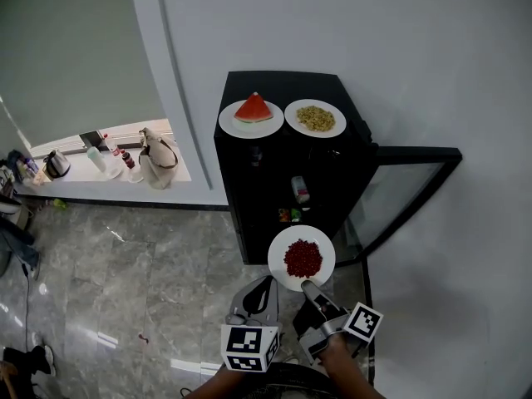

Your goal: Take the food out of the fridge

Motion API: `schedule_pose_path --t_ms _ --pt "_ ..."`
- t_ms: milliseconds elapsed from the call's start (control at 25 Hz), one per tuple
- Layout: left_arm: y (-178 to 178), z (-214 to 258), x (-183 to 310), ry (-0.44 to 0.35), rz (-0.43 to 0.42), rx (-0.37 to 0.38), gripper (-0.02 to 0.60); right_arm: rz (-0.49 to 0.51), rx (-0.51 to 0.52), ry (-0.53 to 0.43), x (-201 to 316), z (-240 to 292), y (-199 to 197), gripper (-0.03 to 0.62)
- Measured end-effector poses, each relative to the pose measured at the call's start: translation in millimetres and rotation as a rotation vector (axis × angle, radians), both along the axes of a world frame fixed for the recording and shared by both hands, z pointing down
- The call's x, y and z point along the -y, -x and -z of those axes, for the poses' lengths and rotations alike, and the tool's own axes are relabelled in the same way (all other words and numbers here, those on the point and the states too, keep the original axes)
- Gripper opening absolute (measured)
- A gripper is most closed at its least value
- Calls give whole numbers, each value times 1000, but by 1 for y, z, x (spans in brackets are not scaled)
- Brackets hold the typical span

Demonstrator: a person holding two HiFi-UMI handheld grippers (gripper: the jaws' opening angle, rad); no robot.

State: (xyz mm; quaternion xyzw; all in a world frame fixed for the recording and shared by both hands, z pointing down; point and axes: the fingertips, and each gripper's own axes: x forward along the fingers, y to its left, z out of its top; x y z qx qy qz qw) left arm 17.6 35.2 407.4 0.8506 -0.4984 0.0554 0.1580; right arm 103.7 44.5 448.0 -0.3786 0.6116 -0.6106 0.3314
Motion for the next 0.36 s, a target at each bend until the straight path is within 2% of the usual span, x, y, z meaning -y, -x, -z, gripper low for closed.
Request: schedule_pose_path --t_ms 360 --pt "4 0 0 0 -14 -8 -16 -7 4 9 0 -3 9 11"
